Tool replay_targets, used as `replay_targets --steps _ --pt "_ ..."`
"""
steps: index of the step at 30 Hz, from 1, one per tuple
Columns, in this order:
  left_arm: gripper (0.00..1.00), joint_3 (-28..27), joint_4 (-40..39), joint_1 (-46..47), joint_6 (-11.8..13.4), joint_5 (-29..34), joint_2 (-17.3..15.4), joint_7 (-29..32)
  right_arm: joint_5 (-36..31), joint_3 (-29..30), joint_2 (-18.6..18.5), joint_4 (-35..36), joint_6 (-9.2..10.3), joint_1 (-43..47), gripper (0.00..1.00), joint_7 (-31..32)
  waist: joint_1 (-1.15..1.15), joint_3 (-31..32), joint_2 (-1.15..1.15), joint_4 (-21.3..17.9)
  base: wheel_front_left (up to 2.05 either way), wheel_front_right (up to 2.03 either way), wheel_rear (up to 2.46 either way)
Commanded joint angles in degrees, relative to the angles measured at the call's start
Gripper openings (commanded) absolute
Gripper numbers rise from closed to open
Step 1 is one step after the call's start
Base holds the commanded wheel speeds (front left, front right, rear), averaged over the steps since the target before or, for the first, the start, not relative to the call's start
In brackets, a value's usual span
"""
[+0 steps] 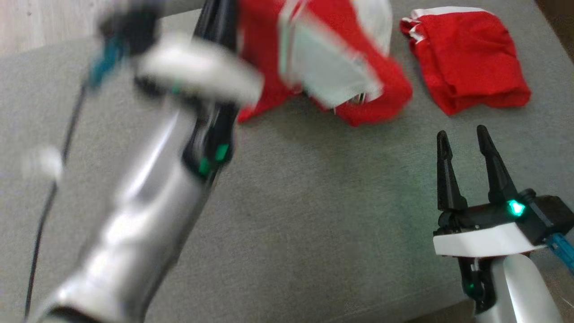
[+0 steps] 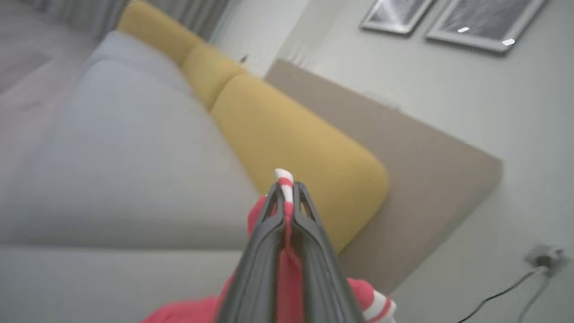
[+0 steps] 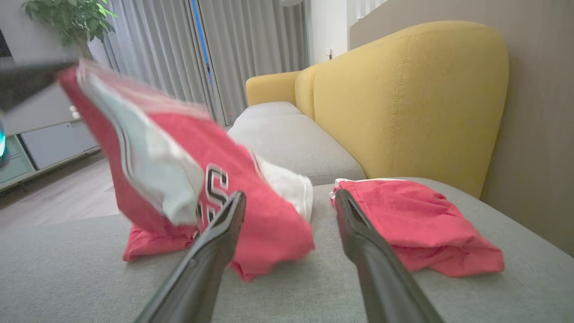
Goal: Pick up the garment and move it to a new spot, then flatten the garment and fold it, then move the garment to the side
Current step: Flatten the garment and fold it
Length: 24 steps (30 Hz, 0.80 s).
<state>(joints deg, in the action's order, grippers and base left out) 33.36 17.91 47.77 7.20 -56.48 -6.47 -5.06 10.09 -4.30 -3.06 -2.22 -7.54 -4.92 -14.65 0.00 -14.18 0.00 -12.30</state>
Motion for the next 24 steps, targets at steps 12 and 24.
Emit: replay_targets --steps 12,24 --pt "0.0 -8.3 0.6 -21.6 -0.2 -1.0 -6.0 -9.5 -1.0 0.5 -0.8 2.6 0.05 0.6 1.0 -0.3 0.0 -2.4 0.0 7.6 0.0 0.0 0.0" --pt "0.85 -15.6 -6.5 -32.9 4.2 11.7 -10.7 -9.9 -1.2 0.8 -2.1 2.7 0.05 0.7 1.0 -0.3 0.0 -2.0 0.0 11.2 0.0 0.0 0.0"
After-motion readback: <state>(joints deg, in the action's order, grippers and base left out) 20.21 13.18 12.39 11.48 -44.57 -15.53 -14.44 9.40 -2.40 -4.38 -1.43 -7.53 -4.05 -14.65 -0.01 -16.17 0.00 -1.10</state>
